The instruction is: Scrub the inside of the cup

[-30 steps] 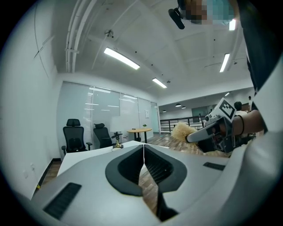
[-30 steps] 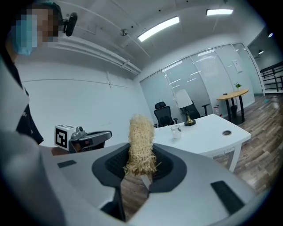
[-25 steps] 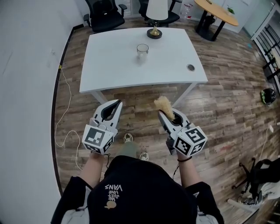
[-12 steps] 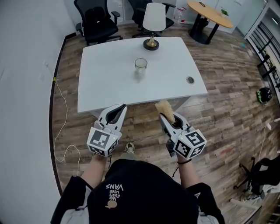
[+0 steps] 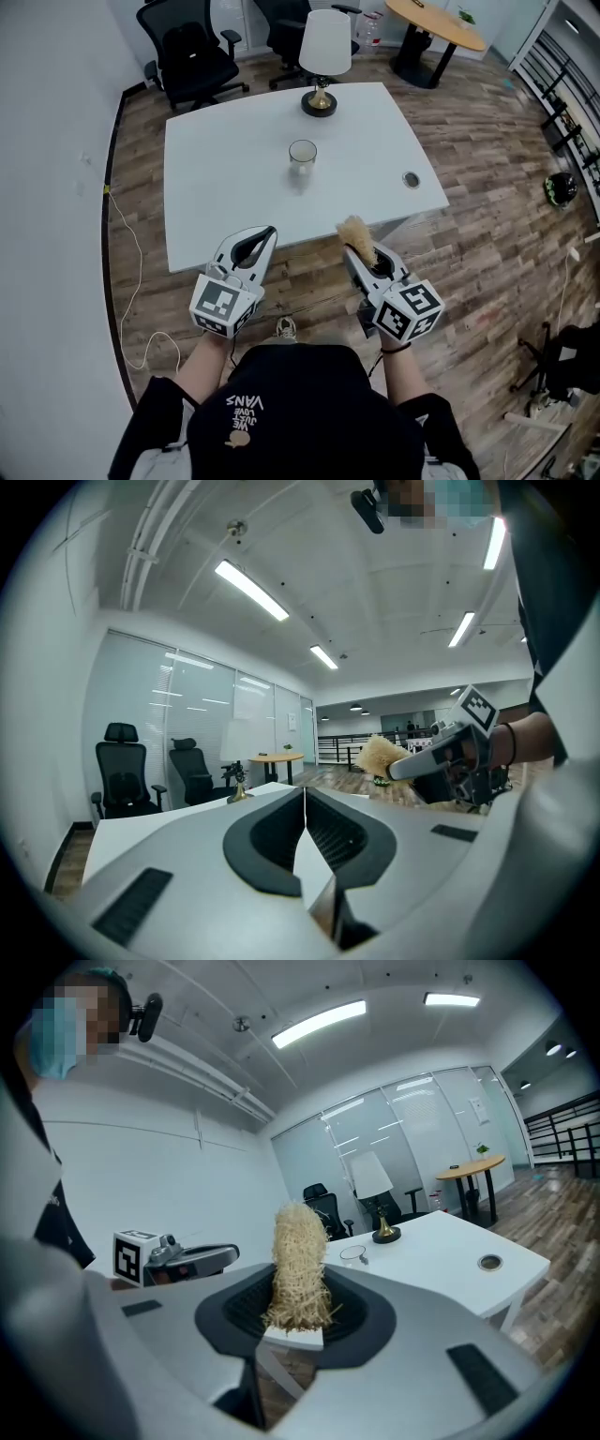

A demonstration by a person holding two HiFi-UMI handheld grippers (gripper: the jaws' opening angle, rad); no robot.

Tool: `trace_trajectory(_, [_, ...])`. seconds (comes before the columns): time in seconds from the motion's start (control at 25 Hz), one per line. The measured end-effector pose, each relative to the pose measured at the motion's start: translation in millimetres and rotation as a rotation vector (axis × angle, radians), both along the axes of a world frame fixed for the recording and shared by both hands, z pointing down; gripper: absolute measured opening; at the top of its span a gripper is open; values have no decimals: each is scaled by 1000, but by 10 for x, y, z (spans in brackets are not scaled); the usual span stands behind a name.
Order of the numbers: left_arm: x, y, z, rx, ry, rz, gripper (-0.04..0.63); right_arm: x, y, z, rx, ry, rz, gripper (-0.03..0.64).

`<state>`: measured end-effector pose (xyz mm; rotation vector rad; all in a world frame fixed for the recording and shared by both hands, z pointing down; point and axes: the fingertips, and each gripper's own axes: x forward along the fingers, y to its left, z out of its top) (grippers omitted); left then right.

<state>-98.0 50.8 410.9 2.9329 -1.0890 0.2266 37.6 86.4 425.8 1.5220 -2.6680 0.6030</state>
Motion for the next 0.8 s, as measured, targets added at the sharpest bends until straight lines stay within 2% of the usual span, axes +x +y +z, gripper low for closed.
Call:
trace_trajectory(0.32, [9, -256, 55, -22, 0, -6, 12, 19, -249, 43, -14, -2, 1, 100])
trace_trajectory(0.8, [273, -821, 59, -35, -6, -103, 12, 286, -941, 13, -21, -4, -97, 100])
